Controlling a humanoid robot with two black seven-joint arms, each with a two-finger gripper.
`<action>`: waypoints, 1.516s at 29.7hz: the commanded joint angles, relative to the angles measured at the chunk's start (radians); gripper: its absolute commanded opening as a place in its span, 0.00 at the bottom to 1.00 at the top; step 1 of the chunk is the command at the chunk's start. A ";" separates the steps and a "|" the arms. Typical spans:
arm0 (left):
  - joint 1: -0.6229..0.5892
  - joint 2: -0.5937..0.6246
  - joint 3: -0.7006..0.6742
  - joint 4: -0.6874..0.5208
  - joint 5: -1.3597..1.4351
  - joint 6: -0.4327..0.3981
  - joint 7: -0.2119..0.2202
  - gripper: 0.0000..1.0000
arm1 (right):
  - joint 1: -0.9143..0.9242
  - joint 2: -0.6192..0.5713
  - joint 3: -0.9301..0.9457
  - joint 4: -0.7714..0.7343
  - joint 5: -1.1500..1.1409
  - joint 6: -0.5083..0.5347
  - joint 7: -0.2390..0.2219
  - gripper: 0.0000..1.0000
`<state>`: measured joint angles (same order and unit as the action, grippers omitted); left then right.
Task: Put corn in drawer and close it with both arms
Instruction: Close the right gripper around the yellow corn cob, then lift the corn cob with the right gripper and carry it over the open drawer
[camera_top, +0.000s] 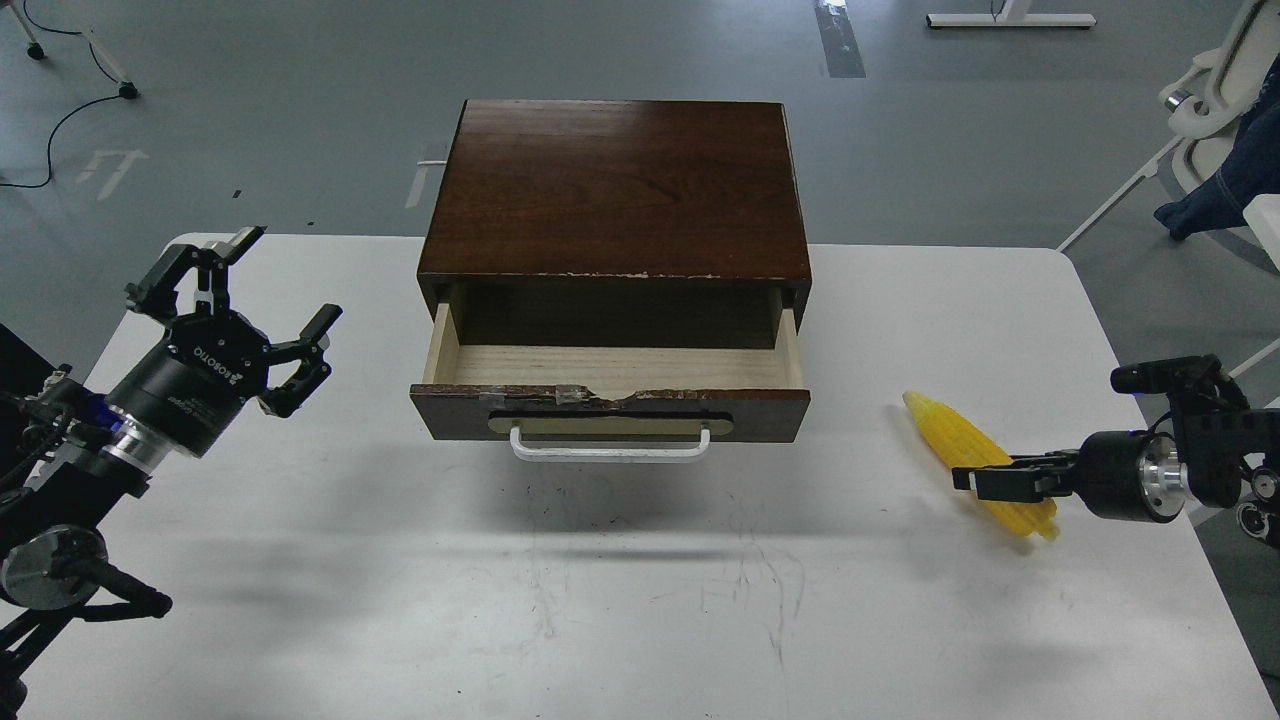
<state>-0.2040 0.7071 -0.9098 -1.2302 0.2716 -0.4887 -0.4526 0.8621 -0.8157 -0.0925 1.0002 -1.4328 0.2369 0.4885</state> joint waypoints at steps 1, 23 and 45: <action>0.000 0.000 -0.003 0.000 0.000 0.000 0.000 0.98 | 0.012 -0.003 0.000 0.009 0.002 -0.001 0.000 0.08; -0.002 0.020 -0.008 -0.002 0.000 0.000 0.000 0.98 | 0.710 -0.039 -0.119 0.351 0.261 0.101 0.000 0.08; 0.000 0.049 -0.021 -0.029 0.001 0.000 0.000 0.98 | 0.989 0.497 -0.455 0.201 0.048 0.007 0.000 0.10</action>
<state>-0.2040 0.7561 -0.9309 -1.2595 0.2728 -0.4887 -0.4526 1.8514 -0.3774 -0.5269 1.2367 -1.3796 0.2645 0.4886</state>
